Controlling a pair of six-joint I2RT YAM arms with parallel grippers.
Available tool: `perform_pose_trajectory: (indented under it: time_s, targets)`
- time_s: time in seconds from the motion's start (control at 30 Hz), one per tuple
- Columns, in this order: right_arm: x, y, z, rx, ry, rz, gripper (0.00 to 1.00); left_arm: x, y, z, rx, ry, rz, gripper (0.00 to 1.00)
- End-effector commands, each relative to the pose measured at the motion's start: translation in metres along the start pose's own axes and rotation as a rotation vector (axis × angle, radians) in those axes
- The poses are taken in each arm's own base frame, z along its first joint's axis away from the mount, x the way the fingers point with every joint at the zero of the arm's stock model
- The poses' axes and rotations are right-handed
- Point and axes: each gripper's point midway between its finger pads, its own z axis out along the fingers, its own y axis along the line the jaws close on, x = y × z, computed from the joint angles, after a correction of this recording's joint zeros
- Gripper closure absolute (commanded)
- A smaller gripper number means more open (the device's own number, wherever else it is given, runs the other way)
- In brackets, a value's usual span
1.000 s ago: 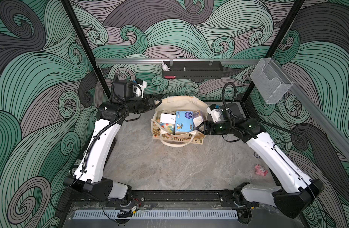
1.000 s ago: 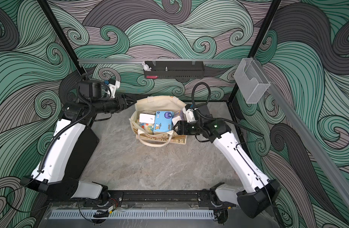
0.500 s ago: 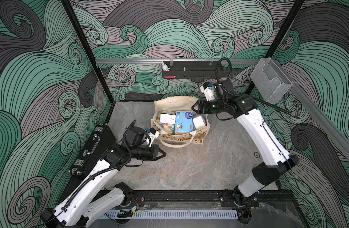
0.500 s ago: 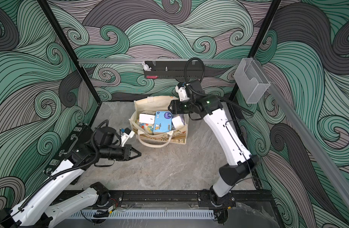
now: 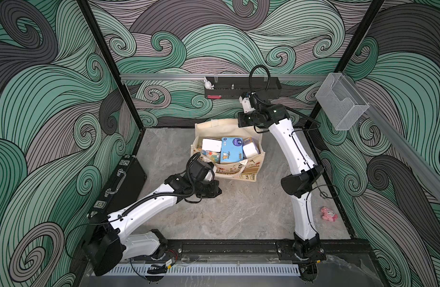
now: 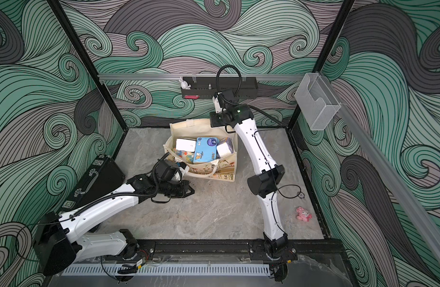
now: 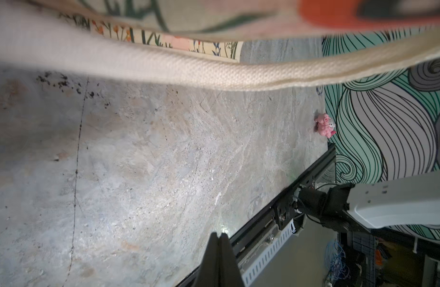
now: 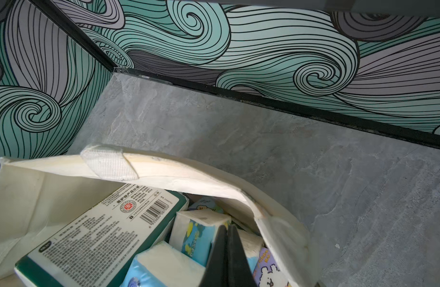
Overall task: Put tissues into the canvas bag
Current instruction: Adjust the canvas bag at the center of the board.
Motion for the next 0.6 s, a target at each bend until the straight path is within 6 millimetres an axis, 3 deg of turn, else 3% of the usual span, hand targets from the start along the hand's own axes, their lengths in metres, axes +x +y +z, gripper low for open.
perform_pose_trajectory:
  time_s: [0.0,0.17,0.33,0.57]
  targets:
    - [-0.009,-0.018,-0.01,0.015,-0.027,0.014,1.0,-0.024,-0.006,-0.001,-0.035,-0.073,0.064,1.0]
    - [-0.015,-0.065,-0.024,0.079,-0.045,0.102,1.0,-0.028,-0.002,-0.004,-0.07,-0.088,0.08,1.0]
    - [0.002,-0.098,-0.027,0.114,0.007,0.154,0.99,-0.033,0.01,-0.009,-0.138,-0.125,0.078,1.0]
    - [0.043,-0.071,0.007,-0.119,0.146,0.163,0.9,-0.048,0.014,-0.005,-0.185,-0.162,0.094,1.0]
